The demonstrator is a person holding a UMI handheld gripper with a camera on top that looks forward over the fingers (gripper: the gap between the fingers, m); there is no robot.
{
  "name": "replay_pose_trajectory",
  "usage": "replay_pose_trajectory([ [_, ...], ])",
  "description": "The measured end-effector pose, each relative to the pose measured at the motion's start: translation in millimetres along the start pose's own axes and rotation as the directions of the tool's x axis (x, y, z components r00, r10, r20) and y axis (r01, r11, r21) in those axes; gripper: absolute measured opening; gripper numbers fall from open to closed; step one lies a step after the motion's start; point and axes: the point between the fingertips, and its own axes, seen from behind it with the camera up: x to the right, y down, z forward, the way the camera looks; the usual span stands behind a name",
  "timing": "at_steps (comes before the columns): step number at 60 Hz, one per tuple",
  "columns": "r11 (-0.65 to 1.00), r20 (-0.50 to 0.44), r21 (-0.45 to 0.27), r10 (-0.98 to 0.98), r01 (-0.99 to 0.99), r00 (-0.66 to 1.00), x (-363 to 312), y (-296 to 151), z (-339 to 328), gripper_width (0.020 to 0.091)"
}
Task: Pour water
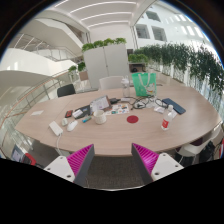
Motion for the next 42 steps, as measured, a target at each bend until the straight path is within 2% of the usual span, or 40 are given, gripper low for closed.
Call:
replay_pose_trajectory([
  [5,1.0,0.0,0.026,0.01,-0.01,1.0,4,-12,0,0.0827],
  [13,0.999,-0.065,0.047,0.02,-0.017,0.998,26,-5,-1,0.0824],
  [17,0.998,-0.092,0.063,0.015,-0.01,0.996,47,-8,2,0.0824],
  [24,0.99,-0.191,0.132,-0.022,0.047,0.981,108,-17,15,0.0825],
  [32,0.975,-0.233,0.218,-0.001,0.053,0.972,179,-33,63,0.0824],
  [42,0.947,-0.288,0.305,-0.007,0.098,0.958,273,-62,154,0.0825],
])
